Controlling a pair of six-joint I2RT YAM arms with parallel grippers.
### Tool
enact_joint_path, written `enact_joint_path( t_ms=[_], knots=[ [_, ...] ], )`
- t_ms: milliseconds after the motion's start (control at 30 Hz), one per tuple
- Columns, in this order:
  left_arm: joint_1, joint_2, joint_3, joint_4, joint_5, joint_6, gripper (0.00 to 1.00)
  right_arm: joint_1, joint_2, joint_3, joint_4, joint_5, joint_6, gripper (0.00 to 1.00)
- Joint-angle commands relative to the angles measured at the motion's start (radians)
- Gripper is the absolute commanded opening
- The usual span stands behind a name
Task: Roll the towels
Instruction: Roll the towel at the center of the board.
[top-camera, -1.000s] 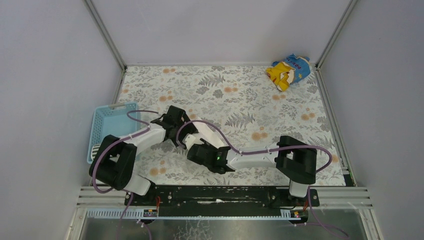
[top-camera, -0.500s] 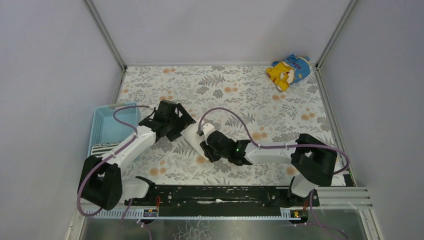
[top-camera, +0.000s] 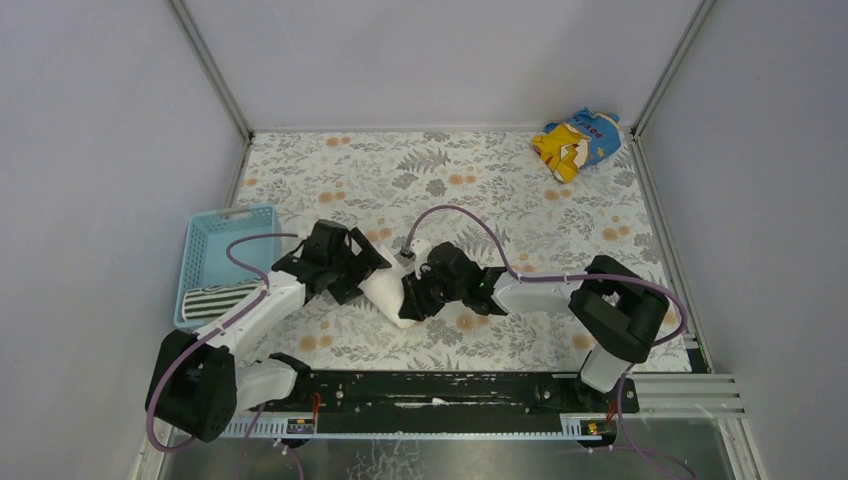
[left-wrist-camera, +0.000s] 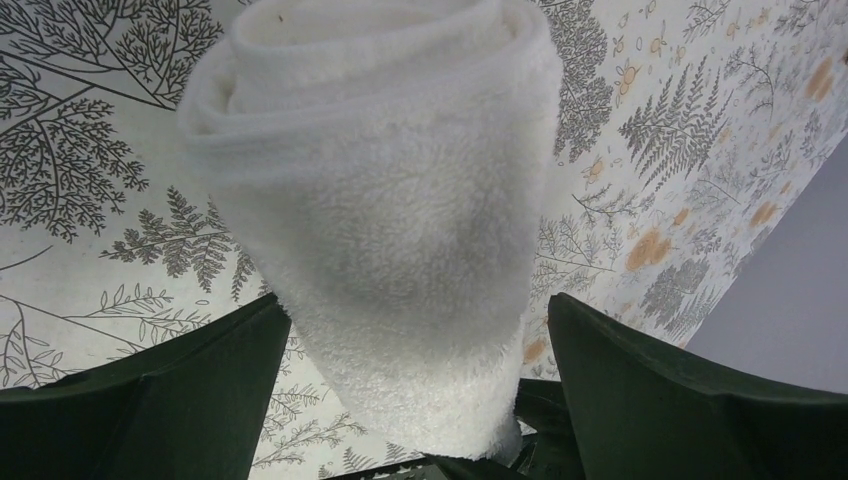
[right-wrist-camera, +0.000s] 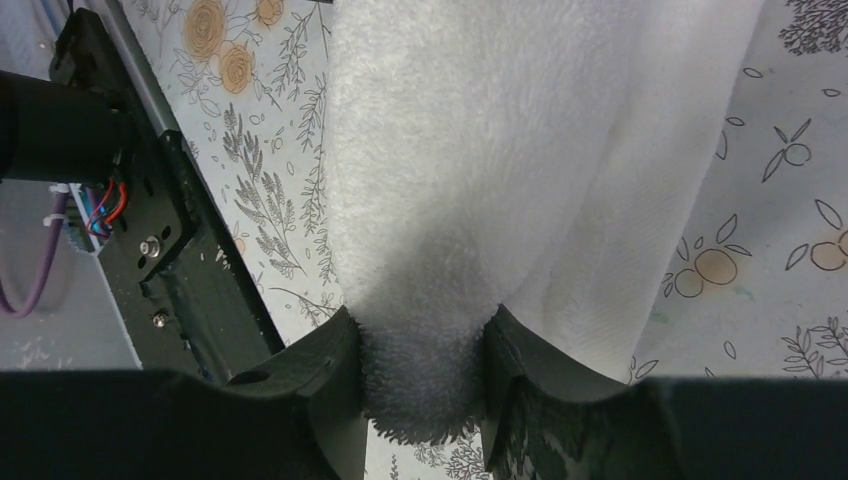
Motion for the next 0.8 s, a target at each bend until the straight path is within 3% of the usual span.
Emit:
enact_joint_path(
  t_ms=[0, 333, 767],
  knots=[
    [0.0, 0.014, -0.025, 0.041, 0.032, -0.023, 1.0, -0.005, 0.081, -0.008, -0.191, -0.142, 0.054, 0.25],
    [0.002, -0.031, -0.087, 0.042, -0.036, -0.039, 1.0, -0.052, 0.159, 0.007, -0.186, -0.223, 0.109, 0.25],
    [0.003, -0.046, -0.18, 0.139, -0.001, -0.051, 0.94, -0.12, 0.253, -0.008, -0.102, -0.359, 0.197, 0.26]
  ],
)
